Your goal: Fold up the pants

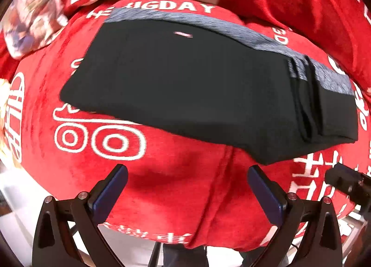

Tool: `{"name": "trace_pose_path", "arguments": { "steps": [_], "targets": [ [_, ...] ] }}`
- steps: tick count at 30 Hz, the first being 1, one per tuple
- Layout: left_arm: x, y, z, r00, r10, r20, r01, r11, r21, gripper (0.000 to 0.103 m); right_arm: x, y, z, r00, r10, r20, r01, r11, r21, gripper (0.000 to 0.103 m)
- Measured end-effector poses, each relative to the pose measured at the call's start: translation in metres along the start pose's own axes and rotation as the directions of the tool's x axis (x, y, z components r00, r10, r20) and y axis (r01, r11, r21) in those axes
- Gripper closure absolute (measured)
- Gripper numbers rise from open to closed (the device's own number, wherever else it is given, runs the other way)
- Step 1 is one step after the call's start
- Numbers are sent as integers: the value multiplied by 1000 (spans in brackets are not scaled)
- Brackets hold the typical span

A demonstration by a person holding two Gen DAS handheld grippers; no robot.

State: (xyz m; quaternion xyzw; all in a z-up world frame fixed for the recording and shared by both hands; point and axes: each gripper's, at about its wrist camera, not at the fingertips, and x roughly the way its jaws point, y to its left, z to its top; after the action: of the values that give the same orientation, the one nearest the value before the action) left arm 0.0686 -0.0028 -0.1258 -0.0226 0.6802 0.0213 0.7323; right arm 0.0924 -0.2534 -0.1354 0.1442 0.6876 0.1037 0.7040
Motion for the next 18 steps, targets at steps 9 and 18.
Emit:
{"name": "trace_pose_path", "arguments": {
  "steps": [9, 18],
  "targets": [
    [5, 52, 3, 999, 29, 15, -28, 997, -67, 0, 21, 73, 1, 992, -128, 11, 128, 972, -197, 15],
    [16, 83, 2, 1000, -14, -8, 13, 991, -131, 0, 38, 85, -2, 988, -137, -65, 122, 973, -196, 14]
  ]
}}
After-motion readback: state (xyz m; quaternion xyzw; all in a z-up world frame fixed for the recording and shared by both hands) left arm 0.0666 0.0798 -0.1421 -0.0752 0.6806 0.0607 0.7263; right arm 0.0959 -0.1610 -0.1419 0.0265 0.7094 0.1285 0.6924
